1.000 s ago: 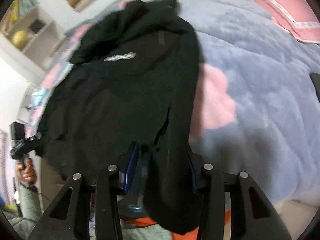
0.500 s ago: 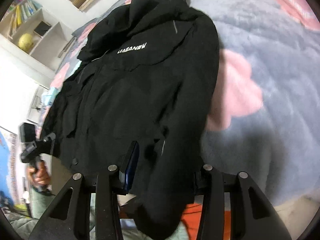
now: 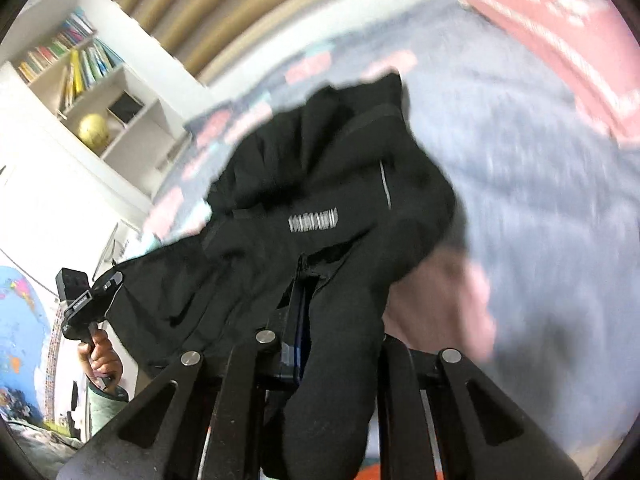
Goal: Fold large clothes
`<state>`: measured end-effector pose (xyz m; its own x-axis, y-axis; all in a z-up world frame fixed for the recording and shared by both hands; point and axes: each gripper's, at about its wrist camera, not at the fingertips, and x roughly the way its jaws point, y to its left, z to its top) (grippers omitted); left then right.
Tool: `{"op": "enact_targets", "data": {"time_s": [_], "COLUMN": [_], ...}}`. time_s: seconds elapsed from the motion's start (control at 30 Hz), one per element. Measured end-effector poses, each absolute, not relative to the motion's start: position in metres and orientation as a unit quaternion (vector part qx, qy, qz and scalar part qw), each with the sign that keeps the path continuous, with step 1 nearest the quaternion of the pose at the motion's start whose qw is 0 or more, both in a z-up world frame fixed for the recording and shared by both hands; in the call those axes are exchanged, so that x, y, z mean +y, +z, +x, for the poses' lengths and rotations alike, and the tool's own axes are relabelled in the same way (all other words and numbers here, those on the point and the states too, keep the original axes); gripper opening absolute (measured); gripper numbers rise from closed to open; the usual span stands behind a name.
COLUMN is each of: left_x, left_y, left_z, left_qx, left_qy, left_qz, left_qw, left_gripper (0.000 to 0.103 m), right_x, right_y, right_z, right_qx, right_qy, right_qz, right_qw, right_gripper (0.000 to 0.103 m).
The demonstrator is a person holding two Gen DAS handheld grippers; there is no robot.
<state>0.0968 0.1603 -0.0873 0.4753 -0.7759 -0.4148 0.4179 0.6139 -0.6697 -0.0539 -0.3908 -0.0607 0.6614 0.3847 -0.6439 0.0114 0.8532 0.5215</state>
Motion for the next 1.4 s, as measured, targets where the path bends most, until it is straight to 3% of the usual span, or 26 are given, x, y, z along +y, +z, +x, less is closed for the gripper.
{"op": "enact_targets", "data": {"time_s": [0.3, 0.43, 0.6, 0.83, 1.1, 1.2, 1.23, 1.27, 1.3, 1.37, 1.4], "left_x": [0.139, 0.114, 0.069, 0.029, 0.026, 0.043, 0.05, 0.061, 0.069, 0.085, 0.089], "left_y": [-0.048, -0.044, -0.08, -0.187, -0.191, -0.167, -0.157, -0.143, -0.132, -0.108, -0.1], "left_z": [0.216, 0.278, 0.361, 0.435, 0.435, 0.41, 0.401, 0.39, 0.381, 0.363, 0.36], "left_qx": [0.317, 0.311, 0.349, 0.468, 0.468, 0.438, 0.428, 0.416, 0.408, 0.379, 0.37], "left_qy": [-0.328, -0.295, -0.219, -0.18, -0.203, -0.259, -0.279, -0.302, -0.315, -0.34, -0.347], "left_qz": [-0.273, -0.262, -0.235, -0.211, -0.188, -0.201, -0.209, -0.215, -0.214, -0.213, -0.213], "left_qw": [0.847, 0.865, 0.88, 0.839, 0.839, 0.837, 0.834, 0.83, 0.83, 0.834, 0.835], "left_gripper": [0.011, 0.013, 0.014, 0.015, 0.017, 0.033, 0.047, 0.065, 0.071, 0.076, 0.077], "right_x": [-0.418, -0.426, -0.425, -0.441, -0.441, -0.447, -0.45, -0.453, -0.455, -0.462, -0.465], "right_y": [0.002, 0.004, -0.044, -0.154, -0.167, -0.148, -0.137, -0.128, -0.119, -0.097, -0.085], "right_z": [0.057, 0.125, 0.216, 0.285, 0.282, 0.267, 0.257, 0.249, 0.242, 0.219, 0.205], "right_qx": [0.344, 0.336, 0.378, 0.463, 0.468, 0.472, 0.472, 0.468, 0.463, 0.441, 0.424], "right_qy": [0.092, 0.044, -0.034, -0.053, -0.047, -0.036, -0.026, -0.014, -0.007, 0.001, 0.009], "right_qz": [0.228, 0.214, 0.188, 0.22, 0.22, 0.224, 0.229, 0.234, 0.237, 0.234, 0.228], "right_qw": [0.906, 0.916, 0.906, 0.857, 0.855, 0.852, 0.851, 0.852, 0.854, 0.866, 0.876], "right_gripper": [0.017, 0.017, 0.017, 0.016, 0.019, 0.029, 0.034, 0.046, 0.053, 0.08, 0.082]}}
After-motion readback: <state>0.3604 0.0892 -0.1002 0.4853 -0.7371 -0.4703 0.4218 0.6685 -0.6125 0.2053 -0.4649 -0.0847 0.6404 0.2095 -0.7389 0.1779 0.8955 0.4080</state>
